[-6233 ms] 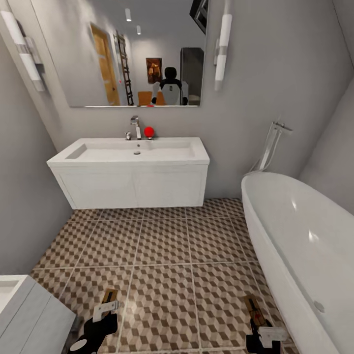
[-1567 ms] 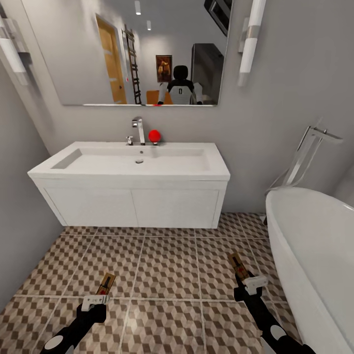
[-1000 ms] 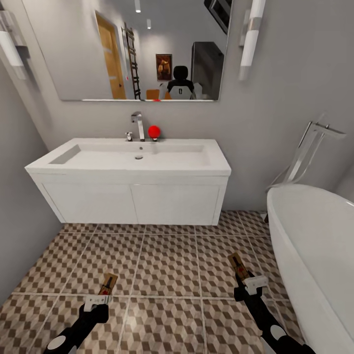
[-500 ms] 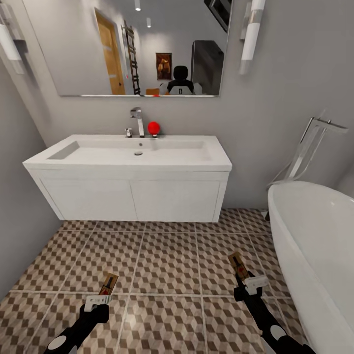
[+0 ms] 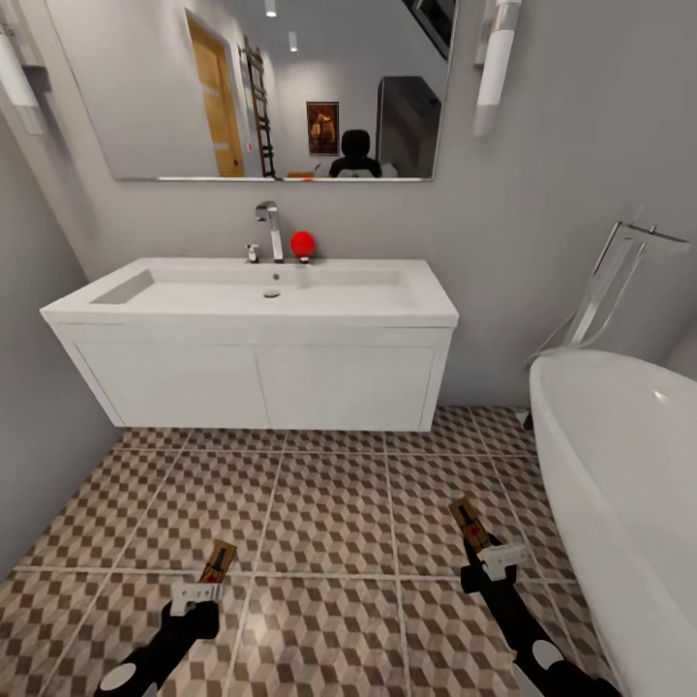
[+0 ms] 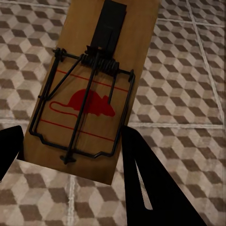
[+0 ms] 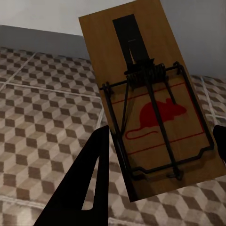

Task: Take the four mousetraps from the cabinet in the bathroom and place them on the bathroom floor. Make sure all four end up on the same floor surface, and ensure that at least two of them are either under or directly next to the same bathroom sink.

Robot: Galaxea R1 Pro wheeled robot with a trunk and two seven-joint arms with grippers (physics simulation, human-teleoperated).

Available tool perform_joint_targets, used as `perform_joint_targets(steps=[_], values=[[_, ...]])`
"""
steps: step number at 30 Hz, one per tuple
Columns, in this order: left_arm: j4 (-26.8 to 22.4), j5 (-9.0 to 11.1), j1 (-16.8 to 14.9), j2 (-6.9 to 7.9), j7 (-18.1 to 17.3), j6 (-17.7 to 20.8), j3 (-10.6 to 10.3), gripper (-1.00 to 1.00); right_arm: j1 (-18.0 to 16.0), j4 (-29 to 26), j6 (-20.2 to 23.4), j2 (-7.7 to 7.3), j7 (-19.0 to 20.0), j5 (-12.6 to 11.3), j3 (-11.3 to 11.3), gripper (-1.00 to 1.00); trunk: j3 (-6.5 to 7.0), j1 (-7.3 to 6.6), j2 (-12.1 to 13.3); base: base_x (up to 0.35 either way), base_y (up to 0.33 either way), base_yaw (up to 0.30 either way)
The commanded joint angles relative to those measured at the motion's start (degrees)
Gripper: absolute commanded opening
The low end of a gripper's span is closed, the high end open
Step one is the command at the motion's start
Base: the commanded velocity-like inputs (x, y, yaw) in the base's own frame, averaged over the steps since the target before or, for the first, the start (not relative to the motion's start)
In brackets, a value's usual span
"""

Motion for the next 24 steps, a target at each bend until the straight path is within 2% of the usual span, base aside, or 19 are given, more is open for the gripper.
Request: perform_joint_targets(steps=[1, 24], values=[[0.1, 0.4, 0.0, 0.01, 0.2, -0.3, -0.3, -1.00, -0.1, 0.0, -0.2, -0.07, -0.3, -0.5, 0.5, -1.00, -0.23, 0.22, -0.4, 0.000, 0.000, 0.000], [0.1, 0.4, 0.0, -0.22, 0.2, -0.3, -0.3, -1.00, -0.1, 0.0, -0.2, -0.07, -0.3, -0.5, 0.5, -1.00, -4.36, 5.27, -9.7, 0.000, 0.000, 0.000]])
